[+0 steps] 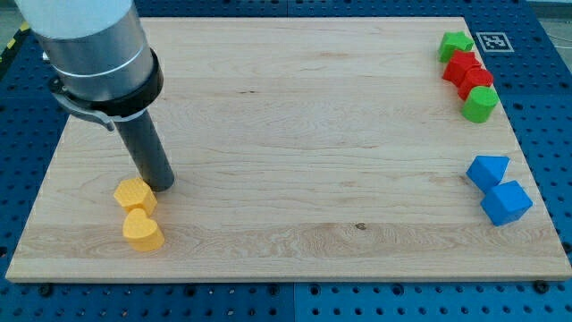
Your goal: Push the yellow blocks towards left side
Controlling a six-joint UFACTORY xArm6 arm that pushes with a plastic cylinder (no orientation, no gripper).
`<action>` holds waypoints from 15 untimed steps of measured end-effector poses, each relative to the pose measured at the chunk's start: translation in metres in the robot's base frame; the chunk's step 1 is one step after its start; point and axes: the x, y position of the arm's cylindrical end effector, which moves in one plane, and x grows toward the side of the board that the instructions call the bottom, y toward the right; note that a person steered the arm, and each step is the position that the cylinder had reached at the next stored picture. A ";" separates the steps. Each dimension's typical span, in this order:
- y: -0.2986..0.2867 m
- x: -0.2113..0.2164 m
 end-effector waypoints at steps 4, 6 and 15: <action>0.029 0.047; 0.022 0.051; -0.021 0.063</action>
